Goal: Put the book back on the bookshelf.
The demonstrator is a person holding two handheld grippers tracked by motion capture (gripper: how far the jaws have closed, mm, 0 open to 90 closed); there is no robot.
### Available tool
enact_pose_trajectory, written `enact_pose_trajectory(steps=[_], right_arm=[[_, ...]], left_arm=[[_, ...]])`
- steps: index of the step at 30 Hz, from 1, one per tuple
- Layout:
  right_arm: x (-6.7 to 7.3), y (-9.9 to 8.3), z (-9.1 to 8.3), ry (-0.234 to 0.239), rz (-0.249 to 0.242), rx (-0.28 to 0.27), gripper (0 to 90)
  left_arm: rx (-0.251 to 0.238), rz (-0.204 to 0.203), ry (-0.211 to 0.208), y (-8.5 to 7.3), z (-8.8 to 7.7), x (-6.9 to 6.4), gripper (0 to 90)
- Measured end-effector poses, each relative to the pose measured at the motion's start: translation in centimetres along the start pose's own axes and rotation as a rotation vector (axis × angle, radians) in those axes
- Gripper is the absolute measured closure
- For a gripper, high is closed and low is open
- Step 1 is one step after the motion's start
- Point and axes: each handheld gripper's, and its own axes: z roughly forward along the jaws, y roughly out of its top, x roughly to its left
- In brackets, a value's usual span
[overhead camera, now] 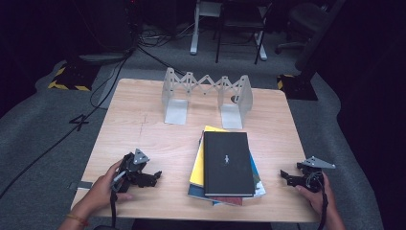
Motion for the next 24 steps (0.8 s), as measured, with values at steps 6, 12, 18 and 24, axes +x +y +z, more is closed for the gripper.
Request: enact_pose_trajectory(steps=[6,12,18,24], right_arm=[[0.0,0.0,0.0,0.0,0.0,0.0,15.4],[0.2,0.2,-0.3,0.012,-0.013,0.037,17.8],[1.4,0.9,-0.9,0.116,-0.066,0.054,20.5],[4.1,2.9,-3.0,0.182,-0.148,-0.02,22.8]], left_arm=[[0.019,0.038,-0.032,1.3,1.2,0.2,0.0],[0.017,0.086,-0.073,2.3,2.1,0.1,0.0],[0.02,0.066,-0.052,2.8,2.6,0.1,0.0],[0.021,0.113,-0.097,2.6,2.3,0.0,0.0]])
